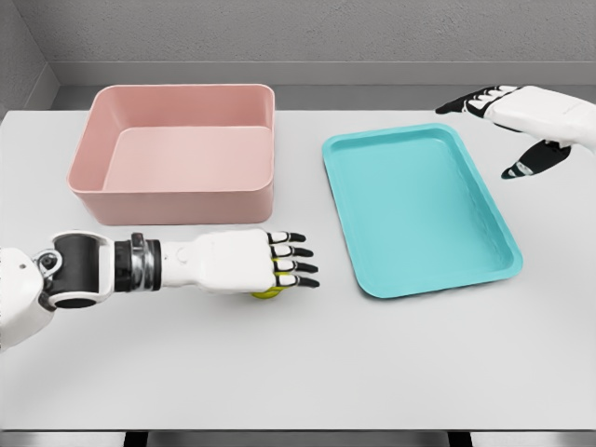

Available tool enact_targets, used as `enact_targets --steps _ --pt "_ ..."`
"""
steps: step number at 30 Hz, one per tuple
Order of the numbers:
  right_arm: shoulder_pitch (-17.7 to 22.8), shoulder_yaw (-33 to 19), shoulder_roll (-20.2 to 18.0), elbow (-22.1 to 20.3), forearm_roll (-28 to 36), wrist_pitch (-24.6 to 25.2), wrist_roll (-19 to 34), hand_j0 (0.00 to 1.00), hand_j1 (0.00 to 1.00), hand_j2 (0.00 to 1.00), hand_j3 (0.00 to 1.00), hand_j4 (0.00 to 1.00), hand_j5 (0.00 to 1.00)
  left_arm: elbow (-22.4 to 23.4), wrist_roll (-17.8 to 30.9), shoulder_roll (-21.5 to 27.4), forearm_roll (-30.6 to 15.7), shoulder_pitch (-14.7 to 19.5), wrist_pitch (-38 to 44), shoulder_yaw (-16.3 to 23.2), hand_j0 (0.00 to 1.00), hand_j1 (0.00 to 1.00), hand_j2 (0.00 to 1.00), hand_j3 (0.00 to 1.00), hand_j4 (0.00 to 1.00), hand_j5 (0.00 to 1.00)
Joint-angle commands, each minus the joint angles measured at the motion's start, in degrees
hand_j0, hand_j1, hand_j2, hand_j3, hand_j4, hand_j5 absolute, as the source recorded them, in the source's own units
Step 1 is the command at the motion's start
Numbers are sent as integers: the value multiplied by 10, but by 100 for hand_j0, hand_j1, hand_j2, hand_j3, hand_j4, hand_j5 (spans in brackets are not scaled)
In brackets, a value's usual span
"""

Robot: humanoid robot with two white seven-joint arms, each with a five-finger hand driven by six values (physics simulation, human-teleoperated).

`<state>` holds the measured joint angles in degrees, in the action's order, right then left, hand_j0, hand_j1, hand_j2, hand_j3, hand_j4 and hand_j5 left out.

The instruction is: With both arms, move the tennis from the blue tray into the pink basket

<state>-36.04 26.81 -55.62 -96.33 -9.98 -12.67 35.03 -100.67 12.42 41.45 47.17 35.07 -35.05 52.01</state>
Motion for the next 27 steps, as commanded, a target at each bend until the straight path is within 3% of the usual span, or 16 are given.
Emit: enact_targets --steps 1,9,19,27 --pt "0 -1 0 1 1 1 0 100 100 100 100 100 100 5 0 -9 12 0 1 13 100 100 100 100 100 100" --pt "10 -1 3 3 2 1 0 100 100 100 100 100 100 15 10 -10 52 11 1 15 100 100 100 100 100 100" --pt "11 -2 3 4 2 2 0 100 100 100 100 100 100 22 81 -16 52 23 1 17 100 100 100 100 100 100" --pt "11 -1 3 4 2 2 0 100 100 100 100 100 100 21 80 -19 30 28 1 15 100 100 100 100 100 100"
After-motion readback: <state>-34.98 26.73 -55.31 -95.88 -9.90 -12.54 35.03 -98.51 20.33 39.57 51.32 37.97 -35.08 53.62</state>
